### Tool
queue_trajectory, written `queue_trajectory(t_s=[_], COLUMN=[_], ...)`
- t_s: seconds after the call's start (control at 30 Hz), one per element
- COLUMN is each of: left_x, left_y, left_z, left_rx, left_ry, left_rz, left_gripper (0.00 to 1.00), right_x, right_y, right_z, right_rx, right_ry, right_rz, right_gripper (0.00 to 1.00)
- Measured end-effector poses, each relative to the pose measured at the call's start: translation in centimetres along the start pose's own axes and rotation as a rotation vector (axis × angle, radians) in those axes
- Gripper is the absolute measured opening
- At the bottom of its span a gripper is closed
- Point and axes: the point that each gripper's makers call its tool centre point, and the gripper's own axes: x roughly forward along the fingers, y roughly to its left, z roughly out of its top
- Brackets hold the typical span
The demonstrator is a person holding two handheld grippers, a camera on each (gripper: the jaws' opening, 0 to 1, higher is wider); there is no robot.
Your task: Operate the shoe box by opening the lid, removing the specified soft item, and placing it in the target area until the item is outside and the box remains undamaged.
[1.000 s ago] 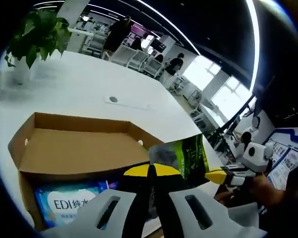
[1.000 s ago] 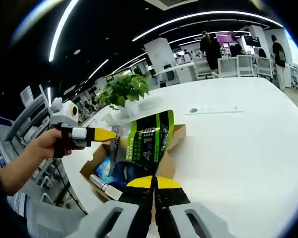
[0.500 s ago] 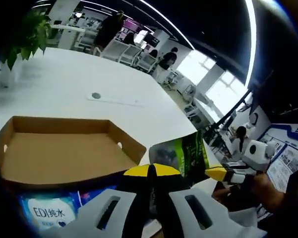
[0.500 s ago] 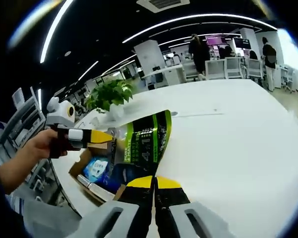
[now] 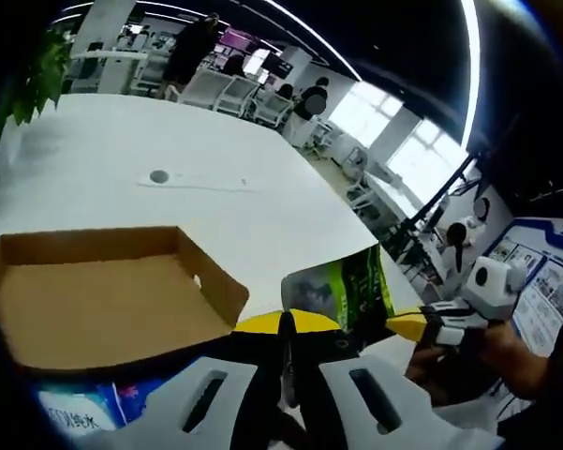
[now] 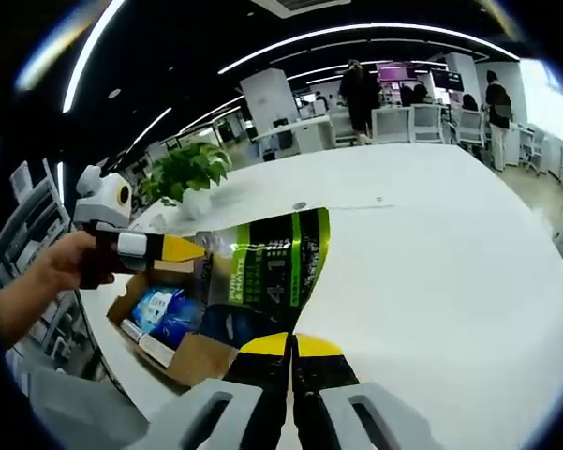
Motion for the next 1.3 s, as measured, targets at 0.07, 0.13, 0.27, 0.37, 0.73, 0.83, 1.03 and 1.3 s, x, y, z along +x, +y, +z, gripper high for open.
queue_trajectory(t_s=[0.07,0.13,0.27,0.37,0.73,0.83,1.03,1.3], left_x=[0.7,1.4,2.5,3.4,6.3,7.2,8.4,9.9], left_y=[-0.1,0.0,0.2,0.3,1.4,1.8,2.4,2.6], left_z=[-0.3,-0.8,-1.5,-1.9,-3.0,-3.5,-4.2,-5.0], left_rx=[0.021,0.054,0.109,0.14,0.302,0.395,0.474,0.633], left_ry=[0.021,0.045,0.091,0.122,0.237,0.293,0.337,0.413], left_rz=[0.005,0.017,0.039,0.052,0.093,0.112,0.139,0.139], left_gripper=[0.0,0.0,0.0,0.0,0.0,0.0,0.0,0.0], right_x=[0.2,0.3,0.7,1.3,3.2,3.8,4.4,5.3], right_y=[-0.9,-1.2,-2.4,-3.5,-5.7,-6.5,-7.2,-8.4], right_z=[-0.5,-0.8,-1.2,-1.6,-2.6,-3.4,-3.9,-4.9], right_rx=[0.003,0.005,-0.02,-0.033,-0.093,-0.096,-0.099,-0.114], right_ry=[0.01,0.015,0.01,0.012,0.032,0.051,0.053,0.074], right_rz=[-0.012,-0.019,-0.038,-0.052,-0.096,-0.109,-0.124,-0.164], right_gripper=[0.0,0.0,0.0,0.0,0.0,0.0,0.0,0.0])
